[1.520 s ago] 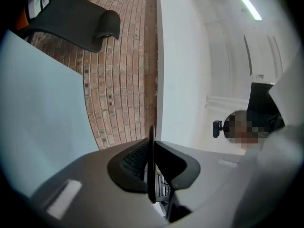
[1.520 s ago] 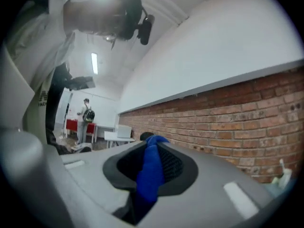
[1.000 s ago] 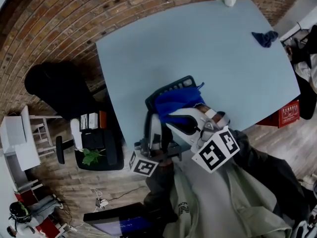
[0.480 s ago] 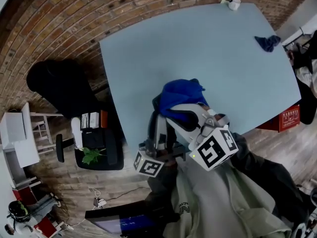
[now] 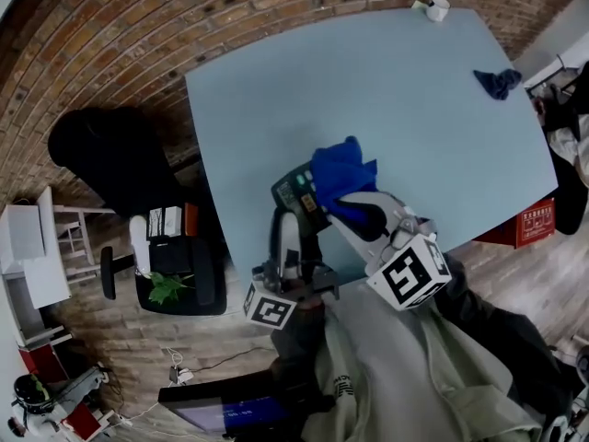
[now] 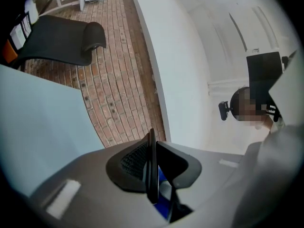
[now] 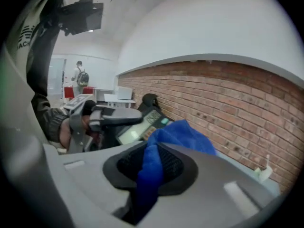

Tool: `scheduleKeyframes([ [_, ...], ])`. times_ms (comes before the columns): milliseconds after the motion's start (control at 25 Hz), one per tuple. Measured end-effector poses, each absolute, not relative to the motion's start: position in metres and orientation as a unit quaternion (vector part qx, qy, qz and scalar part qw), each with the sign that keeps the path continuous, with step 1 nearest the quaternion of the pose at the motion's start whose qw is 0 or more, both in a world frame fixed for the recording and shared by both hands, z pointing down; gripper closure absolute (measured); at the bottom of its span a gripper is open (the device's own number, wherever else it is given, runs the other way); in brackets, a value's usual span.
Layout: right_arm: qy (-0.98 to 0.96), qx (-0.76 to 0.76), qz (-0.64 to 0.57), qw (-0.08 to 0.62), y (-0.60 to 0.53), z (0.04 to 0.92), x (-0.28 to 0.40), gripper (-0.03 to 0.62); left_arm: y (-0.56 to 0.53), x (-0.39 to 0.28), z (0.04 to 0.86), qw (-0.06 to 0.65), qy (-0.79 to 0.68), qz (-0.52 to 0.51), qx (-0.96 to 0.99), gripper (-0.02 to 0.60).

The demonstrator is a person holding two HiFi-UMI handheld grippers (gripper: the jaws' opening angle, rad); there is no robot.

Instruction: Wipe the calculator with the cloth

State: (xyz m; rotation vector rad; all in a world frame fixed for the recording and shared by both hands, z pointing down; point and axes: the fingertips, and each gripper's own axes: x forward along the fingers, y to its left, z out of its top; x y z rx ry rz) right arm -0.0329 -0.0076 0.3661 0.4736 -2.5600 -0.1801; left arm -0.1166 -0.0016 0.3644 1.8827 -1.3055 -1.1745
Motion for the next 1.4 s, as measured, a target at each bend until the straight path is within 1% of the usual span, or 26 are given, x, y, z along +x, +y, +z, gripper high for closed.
scheduleKeyframes([
  [120,-0.956,0.138,-0.074,0.25,0.013,0.362,-0.053,0.533,-0.004,-0.104,0.362,0.286,-0.471,-0.443,0.707,0.526],
  [280,-0.954,0.206,-0.074,0.203,-0.028,0.346,-0.035,0.533,-0.001,-0.113,0.36,0.287,-0.473,-0.451,0.7,0.526],
  [360,-0.946,0.234,-0.069,0.215,-0.043,0.351,-0.016,0.533,0.003,-0.123,0.362,0.288,-0.478,-0.463,0.689,0.526],
  [440,-0.943,0.227,-0.056,0.238,-0.039,0.361,-0.005,0.533,0.004,-0.128,0.36,0.288,-0.474,-0.479,0.68,0.526],
  [520,-0.946,0.189,-0.047,0.26,-0.018,0.37,-0.011,0.533,0.002,-0.126,0.357,0.291,-0.464,-0.49,0.678,0.526],
  [600,-0.952,0.138,-0.052,0.268,0.012,0.373,-0.031,0.533,-0.001,-0.118,0.355,0.298,-0.451,-0.497,0.679,0.525],
  [680,-0.958,0.102,-0.063,0.262,0.033,0.37,-0.051,0.533,-0.003,-0.111,0.356,0.301,-0.447,-0.494,0.682,0.525],
  [760,-0.959,0.102,-0.075,0.252,0.031,0.366,-0.057,0.533,-0.003,-0.109,0.354,0.301,-0.445,-0.494,0.684,0.525],
  [920,-0.955,0.177,-0.078,0.223,-0.018,0.359,-0.03,0.533,0.002,-0.12,0.352,0.295,-0.448,-0.506,0.675,0.525],
  [1040,-0.947,0.212,-0.051,0.238,-0.037,0.368,-0.006,0.533,0.003,-0.124,0.354,0.295,-0.451,-0.51,0.67,0.525],
  [1120,-0.945,0.197,-0.041,0.257,-0.027,0.374,-0.007,0.533,0.001,-0.12,0.356,0.299,-0.45,-0.508,0.671,0.522],
  [1200,-0.951,0.156,-0.036,0.262,-0.004,0.377,-0.021,0.533,0.0,-0.116,0.358,0.304,-0.447,-0.508,0.671,0.521],
  [1320,-0.962,0.105,-0.034,0.248,0.023,0.37,-0.044,0.533,-0.002,-0.108,0.356,0.307,-0.438,-0.506,0.677,0.522],
  [1400,-0.966,0.123,-0.049,0.22,0.009,0.36,-0.046,0.533,-0.001,-0.107,0.358,0.298,-0.451,-0.484,0.689,0.522],
])
